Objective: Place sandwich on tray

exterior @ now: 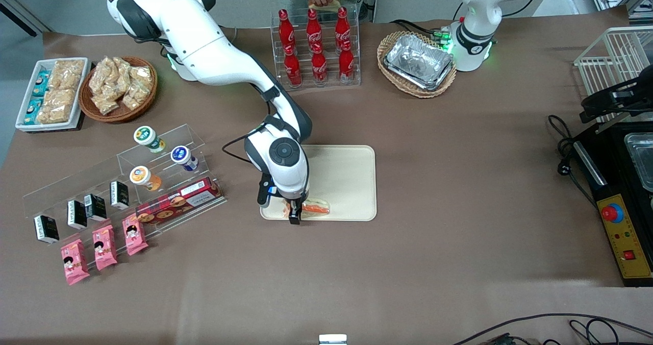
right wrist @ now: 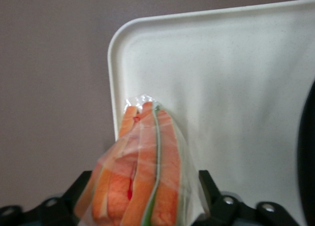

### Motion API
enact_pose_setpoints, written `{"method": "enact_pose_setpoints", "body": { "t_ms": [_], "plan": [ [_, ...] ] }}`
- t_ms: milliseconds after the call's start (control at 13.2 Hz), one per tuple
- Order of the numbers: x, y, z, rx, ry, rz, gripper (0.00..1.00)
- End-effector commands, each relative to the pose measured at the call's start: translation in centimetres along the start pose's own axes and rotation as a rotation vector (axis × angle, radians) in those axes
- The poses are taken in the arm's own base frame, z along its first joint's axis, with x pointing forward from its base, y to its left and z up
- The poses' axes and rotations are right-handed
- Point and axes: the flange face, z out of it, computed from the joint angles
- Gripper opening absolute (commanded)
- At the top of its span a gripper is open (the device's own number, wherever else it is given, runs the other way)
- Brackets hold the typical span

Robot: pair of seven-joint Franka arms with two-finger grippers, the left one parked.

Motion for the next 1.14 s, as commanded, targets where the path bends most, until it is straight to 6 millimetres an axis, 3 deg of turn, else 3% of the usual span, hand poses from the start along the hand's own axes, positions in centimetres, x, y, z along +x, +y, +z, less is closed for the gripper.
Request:
{"method": "enact_pose_setpoints", "body": {
  "t_ms": [0, 531, 910, 1062],
  "plan": [
    [-0.1, -1.6, -3.1, 0.048, -0.016, 0.003, 1.0],
    [-0.3, -1.2, -9.8, 0.021, 0.003, 0.003, 1.0],
    [1.7, -1.6, -18.0, -0.006, 0.001, -0.039, 1.0],
    [3.6, -2.6, -20.9, -0.012, -0.009, -0.132, 1.0]
  ]
}}
